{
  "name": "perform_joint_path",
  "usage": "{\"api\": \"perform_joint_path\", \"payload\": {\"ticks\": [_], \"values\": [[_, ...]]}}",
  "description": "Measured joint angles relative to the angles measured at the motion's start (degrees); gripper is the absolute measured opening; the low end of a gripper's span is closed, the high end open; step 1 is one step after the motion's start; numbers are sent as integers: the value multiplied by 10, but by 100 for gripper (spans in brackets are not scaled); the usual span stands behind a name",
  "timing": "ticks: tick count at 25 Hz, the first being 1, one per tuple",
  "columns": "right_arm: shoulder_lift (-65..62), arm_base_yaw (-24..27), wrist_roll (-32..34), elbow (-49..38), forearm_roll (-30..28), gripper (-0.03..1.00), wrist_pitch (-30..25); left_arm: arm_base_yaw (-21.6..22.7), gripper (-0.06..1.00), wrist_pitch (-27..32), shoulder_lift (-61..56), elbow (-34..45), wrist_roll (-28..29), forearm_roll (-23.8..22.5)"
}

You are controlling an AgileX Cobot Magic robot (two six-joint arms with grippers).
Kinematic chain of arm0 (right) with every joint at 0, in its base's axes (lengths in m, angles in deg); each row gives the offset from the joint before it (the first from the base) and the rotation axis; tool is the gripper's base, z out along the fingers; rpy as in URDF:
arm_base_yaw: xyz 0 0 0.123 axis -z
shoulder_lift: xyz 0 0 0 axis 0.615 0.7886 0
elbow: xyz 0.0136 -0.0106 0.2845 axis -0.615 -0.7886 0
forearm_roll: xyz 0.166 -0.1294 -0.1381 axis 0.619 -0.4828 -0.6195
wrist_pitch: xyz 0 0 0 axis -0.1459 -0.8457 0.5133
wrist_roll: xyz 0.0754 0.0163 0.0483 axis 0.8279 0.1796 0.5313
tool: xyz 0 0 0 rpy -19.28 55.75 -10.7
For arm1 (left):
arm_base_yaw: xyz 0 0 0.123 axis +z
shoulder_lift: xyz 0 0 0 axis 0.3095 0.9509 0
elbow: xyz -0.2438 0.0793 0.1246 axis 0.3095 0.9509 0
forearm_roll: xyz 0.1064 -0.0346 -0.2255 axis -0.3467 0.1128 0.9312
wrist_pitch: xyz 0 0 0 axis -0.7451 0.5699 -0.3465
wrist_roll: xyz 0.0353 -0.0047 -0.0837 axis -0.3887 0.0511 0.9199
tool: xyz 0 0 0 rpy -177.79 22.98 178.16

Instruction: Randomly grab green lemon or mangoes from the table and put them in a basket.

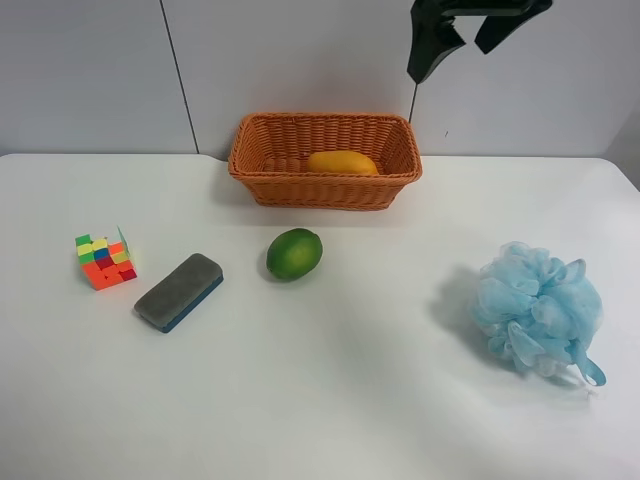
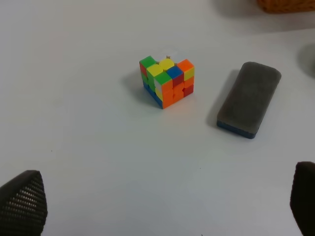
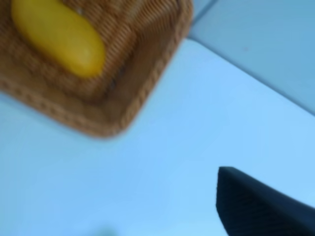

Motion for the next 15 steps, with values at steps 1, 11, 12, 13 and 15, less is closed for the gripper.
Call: {"api": "perform_joint_path", "payload": {"ticks": [1,11,12,13,15], "values": [[-20,0,2,-22,-6,99,-1,0,99,0,0,0,0,0],[-315,0,39,-307,-23,99,-9,0,99,0,0,0,0,0],[-341,0,45,-336,-23,99,-10,0,99,0,0,0,0,0],[-372,0,51,-363,-23,99,-10,0,99,0,0,0,0,0],[-433,0,65,-412,-23,99,-10,0,99,0,0,0,0,0]]}}
